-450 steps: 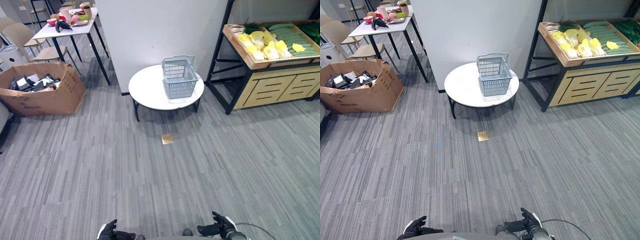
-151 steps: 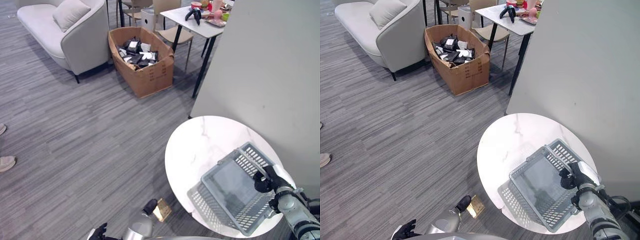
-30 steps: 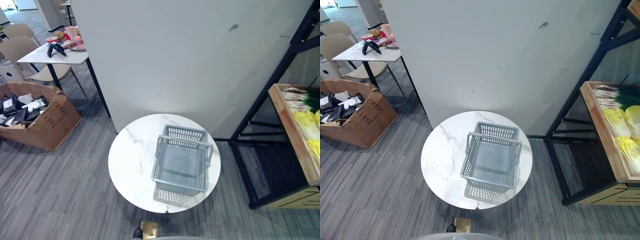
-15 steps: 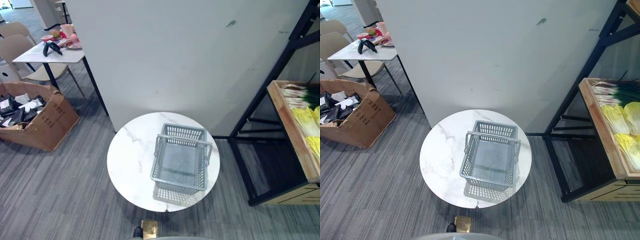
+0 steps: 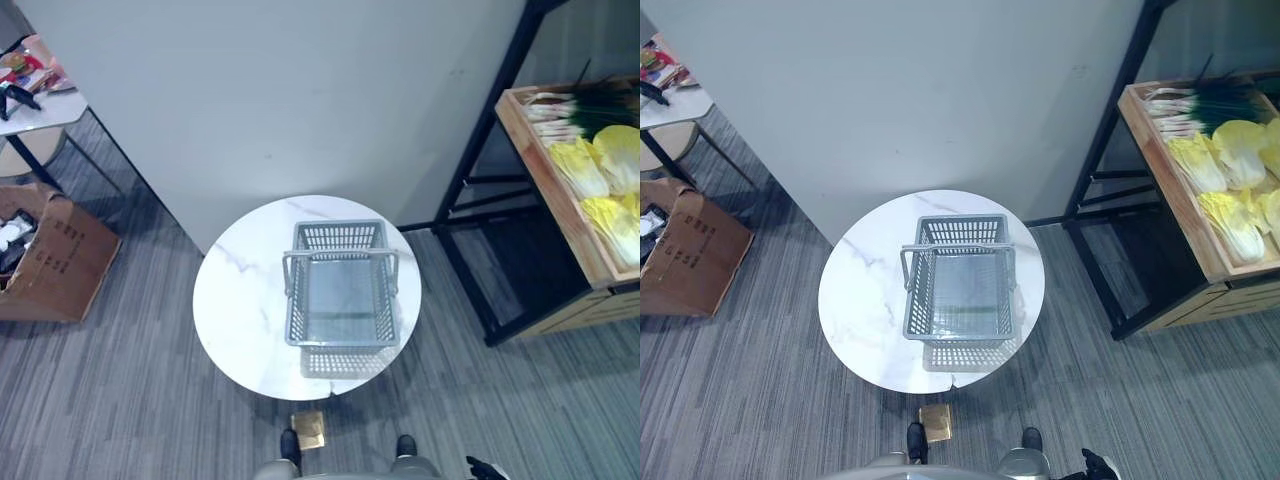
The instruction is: Get the vegetables into the basket
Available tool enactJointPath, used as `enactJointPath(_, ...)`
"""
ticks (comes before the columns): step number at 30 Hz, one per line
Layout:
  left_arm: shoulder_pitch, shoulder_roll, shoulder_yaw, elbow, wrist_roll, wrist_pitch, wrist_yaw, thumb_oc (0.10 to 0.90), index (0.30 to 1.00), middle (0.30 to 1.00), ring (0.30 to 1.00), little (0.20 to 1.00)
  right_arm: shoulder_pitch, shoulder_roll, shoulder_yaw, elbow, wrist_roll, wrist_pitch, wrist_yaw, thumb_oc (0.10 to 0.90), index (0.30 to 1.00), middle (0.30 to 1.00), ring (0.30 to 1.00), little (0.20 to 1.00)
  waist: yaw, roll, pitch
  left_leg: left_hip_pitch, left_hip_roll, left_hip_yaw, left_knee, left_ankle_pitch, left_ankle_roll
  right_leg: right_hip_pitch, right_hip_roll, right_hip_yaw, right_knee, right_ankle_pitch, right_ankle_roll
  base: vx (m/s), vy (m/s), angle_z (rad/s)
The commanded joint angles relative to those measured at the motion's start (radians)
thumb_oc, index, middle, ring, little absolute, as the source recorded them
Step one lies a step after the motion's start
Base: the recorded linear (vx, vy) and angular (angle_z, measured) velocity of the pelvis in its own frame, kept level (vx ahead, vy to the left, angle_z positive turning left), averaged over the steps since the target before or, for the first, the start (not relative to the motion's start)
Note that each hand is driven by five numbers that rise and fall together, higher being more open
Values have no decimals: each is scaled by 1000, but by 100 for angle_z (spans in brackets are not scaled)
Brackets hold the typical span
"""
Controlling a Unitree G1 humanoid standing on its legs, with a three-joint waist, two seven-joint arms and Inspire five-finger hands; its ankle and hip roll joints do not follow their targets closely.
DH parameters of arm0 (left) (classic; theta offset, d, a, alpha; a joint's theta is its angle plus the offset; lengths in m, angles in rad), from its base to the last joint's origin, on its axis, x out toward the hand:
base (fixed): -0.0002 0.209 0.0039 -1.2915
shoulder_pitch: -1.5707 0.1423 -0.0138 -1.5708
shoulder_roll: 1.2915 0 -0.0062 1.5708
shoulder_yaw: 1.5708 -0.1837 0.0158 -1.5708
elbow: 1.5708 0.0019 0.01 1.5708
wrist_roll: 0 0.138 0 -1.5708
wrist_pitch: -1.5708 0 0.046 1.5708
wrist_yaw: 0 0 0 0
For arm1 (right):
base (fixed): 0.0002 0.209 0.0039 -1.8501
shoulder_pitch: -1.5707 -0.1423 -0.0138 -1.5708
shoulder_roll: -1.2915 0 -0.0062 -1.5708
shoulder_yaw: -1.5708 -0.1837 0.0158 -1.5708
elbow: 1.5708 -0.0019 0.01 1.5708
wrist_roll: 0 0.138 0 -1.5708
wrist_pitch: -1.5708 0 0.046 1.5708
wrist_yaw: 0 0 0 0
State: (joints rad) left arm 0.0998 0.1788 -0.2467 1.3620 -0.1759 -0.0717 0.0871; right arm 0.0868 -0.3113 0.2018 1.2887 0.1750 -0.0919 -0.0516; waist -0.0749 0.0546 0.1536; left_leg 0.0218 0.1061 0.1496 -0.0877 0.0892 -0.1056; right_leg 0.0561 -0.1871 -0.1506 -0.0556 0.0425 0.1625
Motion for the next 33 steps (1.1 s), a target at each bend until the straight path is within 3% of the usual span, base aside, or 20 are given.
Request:
enactJointPath(1, -144, -8, -5, -8, -8, -58, -8, 900, 1000, 1000, 1000, 1000, -58, 78, 37, -10, 17, -18, 14, 900, 1000, 1000, 1000, 1000, 3, -69, 8, 36, -9, 6, 0, -30, -8, -51, -27, 33, -24, 114, 10, 6, -14, -15)
enactJointPath(4, -148, -6, -5, -13, 3, -62, -2, 900, 1000, 1000, 1000, 1000, -59, 82, 32, 3, 18, -19, 16, 900, 1000, 1000, 1000, 1000, 9, -74, 4, 32, -10, 2, 0, -30, -8, -47, -25, 25, -28, 113, 11, -14, -34, -3)
enactJointPath(12, -158, -40, -32, -18, 31, -67, 2, 900, 1000, 1000, 1000, 1000, -48, 84, -30, 87, 7, 7, 28, 900, 1000, 1000, 1000, 1000, 82, -48, -45, 14, -25, -93, 0, -29, 4, 4, -33, -82, -30, 95, 22, 32, -8, 29)
enactJointPath(23, -152, -28, 11, -2, 29, -61, -17, 900, 1000, 1000, 1000, 1000, -66, 81, 10, 94, -50, 5, 39, 900, 1000, 1000, 1000, 1000, 145, -65, -71, 23, -20, -131, 0, -26, -4, 41, -21, -135, -31, 76, 12, 5, 24, 19)
enactJointPath(33, -138, -38, 12, 5, 23, -64, -27, 900, 1000, 1000, 1000, 1000, -59, 85, 11, 113, -49, 4, 37, 900, 1000, 1000, 1000, 1000, 152, -66, -71, 26, -19, -149, 0, -24, -6, 59, -19, -151, -31, 66, 10, 5, 2, 8)
